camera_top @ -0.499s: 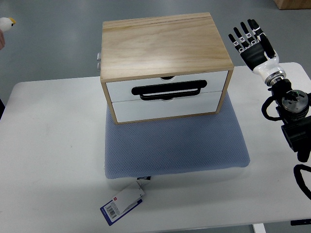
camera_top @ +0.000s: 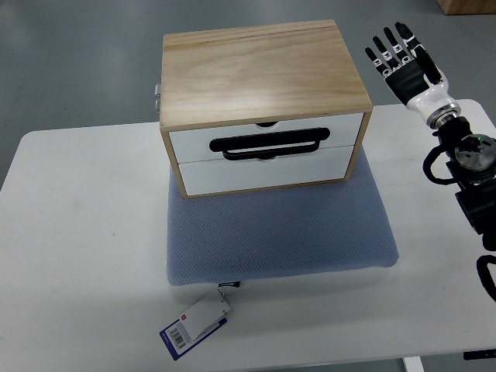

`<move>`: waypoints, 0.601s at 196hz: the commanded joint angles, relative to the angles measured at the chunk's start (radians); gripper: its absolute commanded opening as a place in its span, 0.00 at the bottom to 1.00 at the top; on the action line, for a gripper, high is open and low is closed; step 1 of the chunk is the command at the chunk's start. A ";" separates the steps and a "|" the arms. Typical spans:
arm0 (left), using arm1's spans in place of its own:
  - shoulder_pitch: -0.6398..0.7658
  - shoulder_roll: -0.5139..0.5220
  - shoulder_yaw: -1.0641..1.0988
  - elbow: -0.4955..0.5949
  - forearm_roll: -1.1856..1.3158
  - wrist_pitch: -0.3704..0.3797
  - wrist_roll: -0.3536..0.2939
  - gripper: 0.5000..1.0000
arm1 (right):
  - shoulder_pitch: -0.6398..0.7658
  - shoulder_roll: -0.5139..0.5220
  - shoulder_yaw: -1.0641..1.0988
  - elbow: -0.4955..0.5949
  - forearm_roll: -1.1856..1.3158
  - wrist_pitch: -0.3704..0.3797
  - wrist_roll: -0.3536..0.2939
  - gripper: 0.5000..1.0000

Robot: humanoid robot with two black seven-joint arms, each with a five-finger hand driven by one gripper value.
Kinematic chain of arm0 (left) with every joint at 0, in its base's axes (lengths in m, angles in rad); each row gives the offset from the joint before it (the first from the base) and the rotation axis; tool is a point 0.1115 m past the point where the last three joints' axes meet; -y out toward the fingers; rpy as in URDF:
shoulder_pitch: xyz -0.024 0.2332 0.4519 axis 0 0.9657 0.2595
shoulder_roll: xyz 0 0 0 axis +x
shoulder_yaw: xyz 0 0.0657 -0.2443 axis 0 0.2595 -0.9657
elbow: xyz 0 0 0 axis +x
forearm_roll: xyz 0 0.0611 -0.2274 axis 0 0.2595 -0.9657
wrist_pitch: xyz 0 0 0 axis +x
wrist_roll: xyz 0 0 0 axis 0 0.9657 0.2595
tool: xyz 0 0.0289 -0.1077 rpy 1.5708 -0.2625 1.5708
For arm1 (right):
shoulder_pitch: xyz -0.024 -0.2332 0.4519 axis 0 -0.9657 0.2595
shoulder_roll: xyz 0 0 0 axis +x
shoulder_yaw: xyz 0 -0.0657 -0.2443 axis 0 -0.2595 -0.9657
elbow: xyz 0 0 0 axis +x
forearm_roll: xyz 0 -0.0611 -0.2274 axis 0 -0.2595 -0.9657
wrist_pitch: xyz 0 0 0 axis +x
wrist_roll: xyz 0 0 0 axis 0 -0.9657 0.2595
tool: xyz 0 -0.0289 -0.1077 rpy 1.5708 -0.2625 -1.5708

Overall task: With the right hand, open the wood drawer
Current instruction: 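Raise the right hand up and over the top of the wooden cabinet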

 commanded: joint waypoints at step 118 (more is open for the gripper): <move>-0.011 0.000 0.000 -0.005 0.010 -0.004 0.000 1.00 | 0.858 -0.339 -1.191 0.328 -0.310 0.014 -0.286 0.89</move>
